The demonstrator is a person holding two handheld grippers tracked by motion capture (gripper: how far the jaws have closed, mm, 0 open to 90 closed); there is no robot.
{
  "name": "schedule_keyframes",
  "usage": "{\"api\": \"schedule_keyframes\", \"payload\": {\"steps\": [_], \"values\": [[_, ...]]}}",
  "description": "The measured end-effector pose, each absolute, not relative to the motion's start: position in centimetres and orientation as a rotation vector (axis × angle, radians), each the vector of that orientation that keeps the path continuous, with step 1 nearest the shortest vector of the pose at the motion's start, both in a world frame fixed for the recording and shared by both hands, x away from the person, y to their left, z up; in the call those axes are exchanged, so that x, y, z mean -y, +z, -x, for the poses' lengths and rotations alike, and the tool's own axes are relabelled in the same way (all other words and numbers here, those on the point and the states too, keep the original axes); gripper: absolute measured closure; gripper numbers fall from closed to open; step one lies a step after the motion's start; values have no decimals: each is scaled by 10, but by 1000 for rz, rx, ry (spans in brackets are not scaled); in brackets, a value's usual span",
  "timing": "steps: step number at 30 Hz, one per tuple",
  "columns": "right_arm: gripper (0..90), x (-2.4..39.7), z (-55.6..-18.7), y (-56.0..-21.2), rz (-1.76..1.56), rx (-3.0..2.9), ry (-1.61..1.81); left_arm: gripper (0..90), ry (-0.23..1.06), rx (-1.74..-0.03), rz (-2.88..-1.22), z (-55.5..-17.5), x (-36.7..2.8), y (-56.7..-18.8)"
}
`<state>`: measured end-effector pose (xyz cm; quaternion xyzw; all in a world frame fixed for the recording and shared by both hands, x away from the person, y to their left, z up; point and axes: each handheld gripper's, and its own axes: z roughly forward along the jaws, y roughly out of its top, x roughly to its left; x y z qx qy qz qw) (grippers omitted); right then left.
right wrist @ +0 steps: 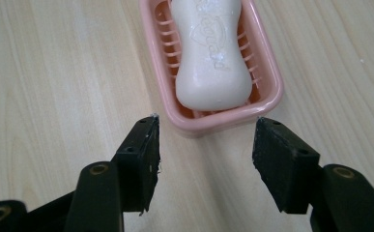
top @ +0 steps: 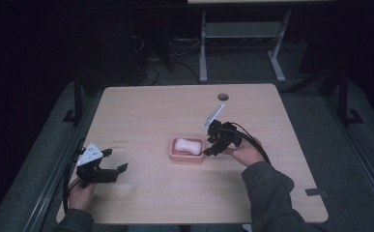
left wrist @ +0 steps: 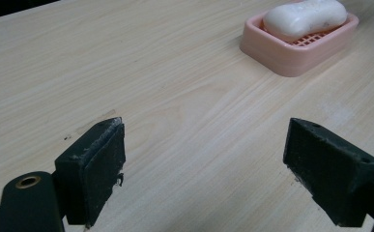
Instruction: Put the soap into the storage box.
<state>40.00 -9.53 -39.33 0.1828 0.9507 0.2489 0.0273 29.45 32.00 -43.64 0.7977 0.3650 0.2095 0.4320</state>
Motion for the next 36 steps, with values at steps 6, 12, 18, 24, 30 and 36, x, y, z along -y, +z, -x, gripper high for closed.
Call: {"api": "schedule_keyframes", "payload": {"steps": [6,12,18,24,30,36], "values": [[422,105,-397,-398,-603,-2935,784,144,521,-907,-1988,-295,-320,-437],[422,112,-394,-400,-618,-2931,794,144,522,-905,-1989,-295,-319,-437],[417,119,-387,-399,-622,-2915,817,144,521,-903,-1995,-295,-319,-437],[417,124,-379,-396,-629,-2906,816,144,522,-901,-1987,-295,-319,-437],[416,137,-370,-394,-649,-2888,840,144,519,-903,-1991,-294,-318,-437],[403,148,-361,-397,-675,-2884,827,144,522,-900,-1989,-295,-318,-438]]}}
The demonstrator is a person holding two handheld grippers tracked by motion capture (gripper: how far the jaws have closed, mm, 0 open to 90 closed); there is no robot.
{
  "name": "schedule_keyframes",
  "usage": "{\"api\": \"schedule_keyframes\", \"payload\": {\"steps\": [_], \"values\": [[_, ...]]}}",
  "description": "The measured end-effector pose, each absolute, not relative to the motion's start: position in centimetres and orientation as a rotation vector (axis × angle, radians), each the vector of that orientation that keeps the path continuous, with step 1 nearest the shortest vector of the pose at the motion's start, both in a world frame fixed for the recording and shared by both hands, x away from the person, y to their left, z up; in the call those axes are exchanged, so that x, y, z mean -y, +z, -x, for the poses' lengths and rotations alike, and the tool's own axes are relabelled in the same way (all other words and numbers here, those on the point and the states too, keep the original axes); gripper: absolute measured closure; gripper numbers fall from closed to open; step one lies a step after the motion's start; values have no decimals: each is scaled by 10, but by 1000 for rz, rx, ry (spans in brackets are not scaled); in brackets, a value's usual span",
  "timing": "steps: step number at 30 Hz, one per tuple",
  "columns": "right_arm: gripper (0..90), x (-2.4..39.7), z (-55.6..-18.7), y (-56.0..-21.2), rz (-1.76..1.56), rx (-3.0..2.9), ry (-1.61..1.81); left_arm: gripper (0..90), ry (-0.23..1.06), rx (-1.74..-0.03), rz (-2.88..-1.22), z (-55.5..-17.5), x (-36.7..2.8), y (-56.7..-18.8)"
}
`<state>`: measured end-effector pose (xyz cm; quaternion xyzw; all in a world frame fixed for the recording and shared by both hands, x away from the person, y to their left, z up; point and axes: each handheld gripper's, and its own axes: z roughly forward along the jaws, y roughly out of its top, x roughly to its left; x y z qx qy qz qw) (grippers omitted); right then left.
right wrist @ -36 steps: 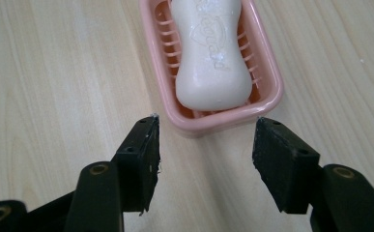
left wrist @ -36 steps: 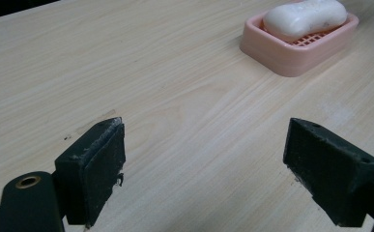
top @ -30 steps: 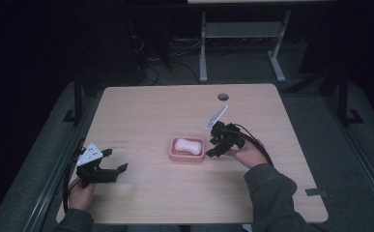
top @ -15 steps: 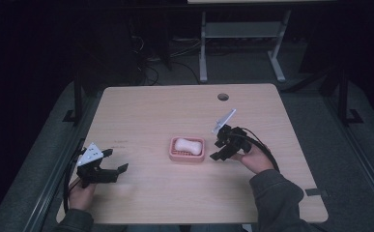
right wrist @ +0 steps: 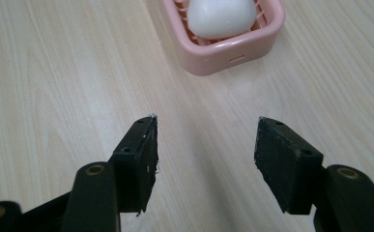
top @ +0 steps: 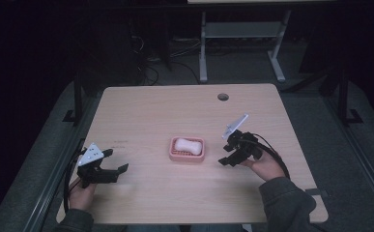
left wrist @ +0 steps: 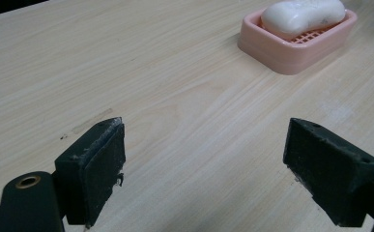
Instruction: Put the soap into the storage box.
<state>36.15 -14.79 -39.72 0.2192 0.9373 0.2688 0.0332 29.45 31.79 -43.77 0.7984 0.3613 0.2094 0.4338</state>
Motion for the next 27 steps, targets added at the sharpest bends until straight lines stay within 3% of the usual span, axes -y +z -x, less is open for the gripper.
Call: {"api": "schedule_keyframes", "payload": {"steps": [27], "values": [[394,186,-325,-412,-764,-2837,877,144,522,-899,-2006,-295,-319,-437]]}}
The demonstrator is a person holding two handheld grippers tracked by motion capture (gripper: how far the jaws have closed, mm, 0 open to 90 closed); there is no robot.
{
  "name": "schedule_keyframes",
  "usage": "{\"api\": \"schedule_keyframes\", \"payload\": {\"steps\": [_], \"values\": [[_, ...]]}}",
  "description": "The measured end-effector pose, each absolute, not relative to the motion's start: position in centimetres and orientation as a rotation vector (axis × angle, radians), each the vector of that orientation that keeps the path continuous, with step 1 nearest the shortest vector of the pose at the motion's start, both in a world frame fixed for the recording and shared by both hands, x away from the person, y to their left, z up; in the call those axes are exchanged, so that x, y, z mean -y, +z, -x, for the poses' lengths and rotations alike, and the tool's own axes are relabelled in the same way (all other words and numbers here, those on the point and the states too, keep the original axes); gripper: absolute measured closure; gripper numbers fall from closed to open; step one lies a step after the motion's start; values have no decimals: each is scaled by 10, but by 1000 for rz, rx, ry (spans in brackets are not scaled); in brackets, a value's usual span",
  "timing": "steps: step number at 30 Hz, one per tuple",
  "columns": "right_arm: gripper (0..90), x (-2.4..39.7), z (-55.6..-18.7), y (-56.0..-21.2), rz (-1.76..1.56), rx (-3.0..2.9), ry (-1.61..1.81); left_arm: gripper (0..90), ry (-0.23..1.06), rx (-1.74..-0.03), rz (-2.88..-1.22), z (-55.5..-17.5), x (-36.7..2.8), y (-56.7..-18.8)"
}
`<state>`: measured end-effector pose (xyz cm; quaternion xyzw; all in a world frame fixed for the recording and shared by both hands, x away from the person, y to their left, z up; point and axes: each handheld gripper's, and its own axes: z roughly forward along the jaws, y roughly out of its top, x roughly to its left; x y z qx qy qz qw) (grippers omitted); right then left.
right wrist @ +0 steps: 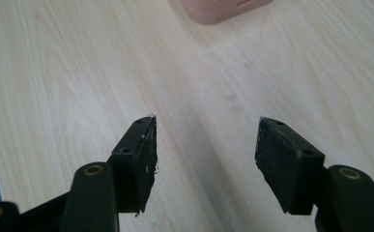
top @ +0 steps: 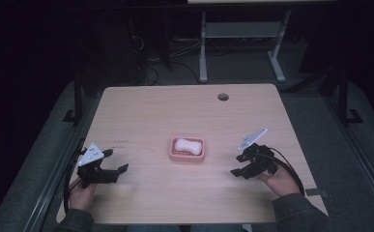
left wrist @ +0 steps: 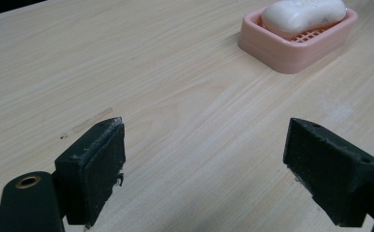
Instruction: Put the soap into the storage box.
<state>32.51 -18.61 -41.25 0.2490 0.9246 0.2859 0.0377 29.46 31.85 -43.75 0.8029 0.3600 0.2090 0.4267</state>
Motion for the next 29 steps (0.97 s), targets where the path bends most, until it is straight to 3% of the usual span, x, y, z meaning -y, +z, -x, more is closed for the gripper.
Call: {"api": "schedule_keyframes", "payload": {"steps": [29], "values": [[337,220,-262,-433,-860,-2687,995,144,532,-880,-2022,-294,-315,-438]]}}
